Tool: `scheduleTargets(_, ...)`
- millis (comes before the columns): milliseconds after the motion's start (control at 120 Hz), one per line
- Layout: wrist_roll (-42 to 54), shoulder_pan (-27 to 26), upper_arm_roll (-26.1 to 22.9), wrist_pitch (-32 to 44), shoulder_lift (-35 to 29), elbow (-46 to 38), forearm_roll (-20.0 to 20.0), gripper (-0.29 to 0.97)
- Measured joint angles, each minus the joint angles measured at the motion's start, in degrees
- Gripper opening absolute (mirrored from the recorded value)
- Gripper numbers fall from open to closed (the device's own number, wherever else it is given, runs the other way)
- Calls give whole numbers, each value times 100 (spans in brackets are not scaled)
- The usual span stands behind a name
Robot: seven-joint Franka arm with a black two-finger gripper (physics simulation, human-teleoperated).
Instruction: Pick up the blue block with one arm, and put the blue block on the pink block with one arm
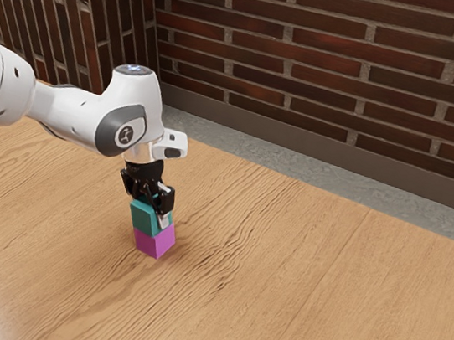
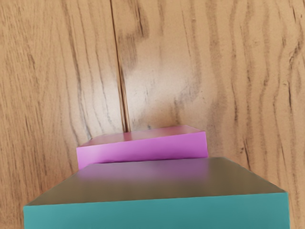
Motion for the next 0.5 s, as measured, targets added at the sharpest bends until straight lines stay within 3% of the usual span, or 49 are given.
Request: scheduleTargets(500, 51, 0, 12, -4, 131, 158, 4, 28)
